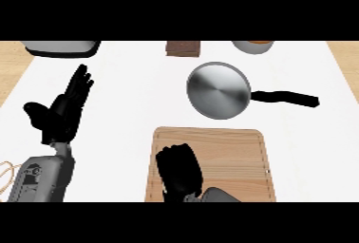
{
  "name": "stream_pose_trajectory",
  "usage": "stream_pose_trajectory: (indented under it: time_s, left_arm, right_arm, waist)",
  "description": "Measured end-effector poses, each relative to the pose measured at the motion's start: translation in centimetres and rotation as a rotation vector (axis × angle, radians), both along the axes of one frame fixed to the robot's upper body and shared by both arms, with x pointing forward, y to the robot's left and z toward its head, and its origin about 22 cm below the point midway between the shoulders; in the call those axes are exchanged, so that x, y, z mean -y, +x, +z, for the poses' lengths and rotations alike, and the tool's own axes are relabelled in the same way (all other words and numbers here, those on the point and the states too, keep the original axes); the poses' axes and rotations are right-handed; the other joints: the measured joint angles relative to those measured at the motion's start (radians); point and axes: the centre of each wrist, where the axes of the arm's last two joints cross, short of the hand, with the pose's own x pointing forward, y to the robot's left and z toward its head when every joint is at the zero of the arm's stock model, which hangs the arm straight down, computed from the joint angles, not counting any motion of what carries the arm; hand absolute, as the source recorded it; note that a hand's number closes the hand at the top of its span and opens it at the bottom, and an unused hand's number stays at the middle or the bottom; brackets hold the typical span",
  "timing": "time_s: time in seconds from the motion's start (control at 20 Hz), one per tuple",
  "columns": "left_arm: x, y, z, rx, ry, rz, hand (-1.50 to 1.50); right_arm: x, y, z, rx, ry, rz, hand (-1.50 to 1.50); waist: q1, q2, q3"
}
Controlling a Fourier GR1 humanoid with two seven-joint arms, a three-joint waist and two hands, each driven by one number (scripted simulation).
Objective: Pick the cupcake from the cutting board and place it in the pan
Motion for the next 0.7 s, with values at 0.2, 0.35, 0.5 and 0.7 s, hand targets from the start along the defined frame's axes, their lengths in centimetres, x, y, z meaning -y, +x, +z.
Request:
stream_pose_trajectory:
  time_s: [0.2,0.35,0.5,0.7]
  left_arm:
    - [-0.2,0.2,0.0,-0.005,-0.003,0.005,0.00]
    - [-0.2,0.0,-0.2,-0.003,-0.002,0.005,0.00]
    - [0.1,-0.2,-0.4,0.001,-0.001,0.003,0.00]
    - [0.1,-0.1,-0.4,0.009,-0.004,0.009,0.00]
  right_arm:
    - [-1.8,-1.0,2.9,0.191,0.107,-0.068,1.50]
    - [-2.8,-1.4,4.8,0.282,0.179,-0.106,1.50]
    - [-3.4,-0.8,6.8,0.364,0.227,-0.129,1.50]
    - [-3.6,1.1,8.8,0.416,0.334,-0.177,1.50]
  waist:
    - [-0.005,-0.002,-0.001]
    - [-0.007,-0.002,-0.001]
    - [-0.011,-0.002,-0.001]
    - [-0.016,0.001,-0.001]
